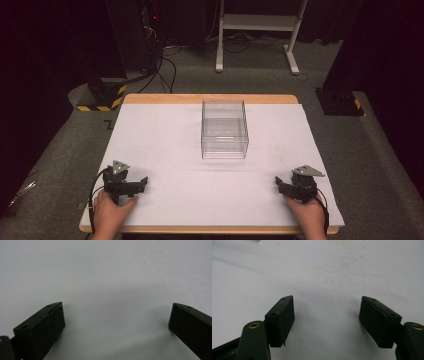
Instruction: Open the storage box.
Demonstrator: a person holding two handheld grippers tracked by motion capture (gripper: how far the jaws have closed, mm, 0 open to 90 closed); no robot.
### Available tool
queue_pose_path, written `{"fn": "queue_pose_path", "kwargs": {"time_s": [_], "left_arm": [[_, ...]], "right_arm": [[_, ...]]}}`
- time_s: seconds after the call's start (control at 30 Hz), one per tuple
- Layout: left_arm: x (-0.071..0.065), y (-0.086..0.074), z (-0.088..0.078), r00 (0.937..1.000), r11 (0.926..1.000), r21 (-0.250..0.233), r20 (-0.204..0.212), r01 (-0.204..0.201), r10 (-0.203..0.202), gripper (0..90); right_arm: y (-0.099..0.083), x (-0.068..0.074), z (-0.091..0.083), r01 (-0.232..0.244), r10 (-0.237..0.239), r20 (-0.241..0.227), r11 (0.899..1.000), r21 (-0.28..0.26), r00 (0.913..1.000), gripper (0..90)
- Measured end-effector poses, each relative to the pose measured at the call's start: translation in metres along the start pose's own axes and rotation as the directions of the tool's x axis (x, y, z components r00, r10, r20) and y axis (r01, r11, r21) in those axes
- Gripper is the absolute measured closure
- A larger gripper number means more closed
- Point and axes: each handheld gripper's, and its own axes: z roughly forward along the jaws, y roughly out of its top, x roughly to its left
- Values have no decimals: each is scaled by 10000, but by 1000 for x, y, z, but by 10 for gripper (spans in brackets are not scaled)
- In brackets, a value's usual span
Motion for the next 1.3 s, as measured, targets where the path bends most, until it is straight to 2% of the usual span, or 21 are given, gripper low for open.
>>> {"fn": "queue_pose_path", "kwargs": {"time_s": [0.6, 0.7, 0.73, 0.93, 1.03, 1.1, 1.17, 1.2, 1.3], "left_arm": [[0, 0, 0, 10000, 10000, -11, 3, 27, -27, 5], [0, 0, 0, 10000, 10000, -24, 0, 21, -21, 5], [0, 0, 0, 10000, 10000, -24, -2, 18, -18, 5], [0, 0, 0, 10000, 10000, -23, 3, 24, -24, 6], [0, 0, 0, 10000, 10000, -23, 6, 32, -32, 6], [0, 0, 0, 10000, 10000, -14, 8, 35, -35, 6], [0, 0, 0, 10000, 10000, -14, 5, 32, -32, 6], [0, 0, 0, 10000, 10000, -17, 4, 32, -32, 6], [0, 0, 0, 10000, 10000, -13, 8, 33, -33, 5]], "right_arm": [[1, 1, 0, 23, -23, 40, 10000, 33, 10000, 292], [1, 0, -1, -14, 15, 85, 10000, -30, 10000, 336], [1, -1, -3, -21, 20, -155, 10000, -74, 9999, 370], [3, 4, -11, 431, -455, -437, 9976, -541, 9980, 366], [4, 6, -12, 540, -577, -551, 9964, -659, 9968, 356], [3, 10, -13, 826, -874, -629, 9937, -760, 9942, 323], [4, 11, -13, 855, -908, -678, 9933, -774, 9936, 315], [3, 12, -13, 816, -898, -915, 9926, -896, 9917, 315], [4, 14, -13, 880, -981, -985, 9910, -1013, 9903, 287]]}}
